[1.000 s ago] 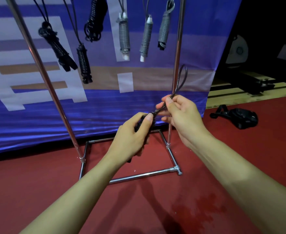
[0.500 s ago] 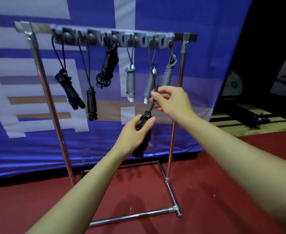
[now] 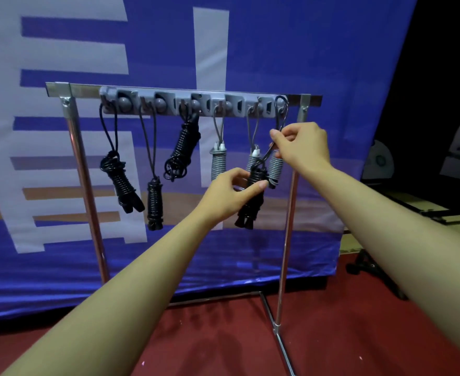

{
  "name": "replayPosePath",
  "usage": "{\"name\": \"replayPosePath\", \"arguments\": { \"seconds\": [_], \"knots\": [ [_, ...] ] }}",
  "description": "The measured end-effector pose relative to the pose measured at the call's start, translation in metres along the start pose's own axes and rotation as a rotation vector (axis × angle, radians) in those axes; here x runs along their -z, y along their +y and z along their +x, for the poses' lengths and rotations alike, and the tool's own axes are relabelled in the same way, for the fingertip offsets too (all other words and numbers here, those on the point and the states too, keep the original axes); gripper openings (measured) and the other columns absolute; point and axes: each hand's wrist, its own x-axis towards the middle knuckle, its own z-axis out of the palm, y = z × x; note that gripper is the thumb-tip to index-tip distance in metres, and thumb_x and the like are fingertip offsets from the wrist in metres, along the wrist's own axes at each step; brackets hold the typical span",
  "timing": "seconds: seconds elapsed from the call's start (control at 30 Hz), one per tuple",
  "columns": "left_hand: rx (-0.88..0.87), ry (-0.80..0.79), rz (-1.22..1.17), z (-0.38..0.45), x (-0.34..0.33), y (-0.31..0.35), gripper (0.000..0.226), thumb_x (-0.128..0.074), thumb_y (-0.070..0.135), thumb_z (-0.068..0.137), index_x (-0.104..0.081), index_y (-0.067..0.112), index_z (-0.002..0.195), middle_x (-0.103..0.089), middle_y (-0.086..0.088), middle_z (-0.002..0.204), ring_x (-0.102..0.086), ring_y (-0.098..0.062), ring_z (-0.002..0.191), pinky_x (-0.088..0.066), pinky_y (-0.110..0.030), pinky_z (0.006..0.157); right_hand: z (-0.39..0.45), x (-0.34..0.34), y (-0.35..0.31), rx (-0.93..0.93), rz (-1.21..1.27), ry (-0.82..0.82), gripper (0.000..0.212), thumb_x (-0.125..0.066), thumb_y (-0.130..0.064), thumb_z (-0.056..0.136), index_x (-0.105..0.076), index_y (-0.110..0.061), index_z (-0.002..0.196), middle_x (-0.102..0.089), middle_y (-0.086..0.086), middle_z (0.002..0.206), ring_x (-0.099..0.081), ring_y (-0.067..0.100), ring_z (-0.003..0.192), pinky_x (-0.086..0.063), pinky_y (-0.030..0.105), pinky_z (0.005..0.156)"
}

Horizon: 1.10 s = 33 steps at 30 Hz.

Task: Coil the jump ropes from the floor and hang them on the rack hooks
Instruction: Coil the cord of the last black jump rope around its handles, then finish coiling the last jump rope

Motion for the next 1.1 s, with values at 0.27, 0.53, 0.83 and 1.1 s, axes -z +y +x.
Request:
{"name": "replayPosePath", "arguments": {
  "seconds": [0.27,0.53,0.83,1.1],
  "knots": [
    [0.018,0.026,0.053,0.045,-0.032,0.007,0.047,-0.076,0.059,0.085,-0.065,0.022,0.110,-0.070,0.003,0.109,-0.069,-0.017,0.101,-0.061,-0.048,0.087,0.048,0.003,0.020,-0.067,-0.155,0.026,0.035,-0.069,-0.049,0.088,-0.068,-0.023,0.065,-0.074,-0.004,0.069,-0.074,0.022,0.076,-0.061,0.038,0.080],
    [0.077,-0.011,0.088,0.053,-0.051,-0.029,0.065,-0.073,0.078,0.068,-0.073,0.024,0.104,-0.076,0.006,0.095,-0.073,-0.012,0.092,-0.062,-0.046,0.086,0.051,-0.015,0.049,-0.174,-0.155,-0.102,0.035,-0.073,-0.047,0.089,-0.073,-0.020,0.066,-0.071,-0.007,0.057,-0.072,0.006,0.059,-0.063,0.037,0.078],
    [0.053,0.010,0.277,0.039,-0.046,-0.024,0.046,-0.077,0.049,0.089,-0.068,0.016,0.119,-0.073,0.003,0.110,-0.070,-0.013,0.098,-0.060,-0.041,0.090,0.031,-0.010,0.046,-0.134,-0.194,-0.155,0.030,-0.068,-0.056,0.089,-0.072,-0.029,0.077,-0.074,-0.011,0.065,-0.074,0.013,0.074,-0.062,0.040,0.079],
    [-0.309,-0.083,0.473,-0.004,0.029,0.026,0.026,-0.070,0.049,0.094,-0.070,0.026,0.107,-0.071,0.015,0.099,-0.067,0.001,0.088,-0.057,-0.026,0.078,-0.032,0.023,0.043,0.321,-0.339,-0.174,0.024,-0.062,-0.057,0.092,-0.069,-0.034,0.095,-0.070,-0.018,0.087,-0.066,0.008,0.086,-0.059,0.040,0.076]
  ]
}}
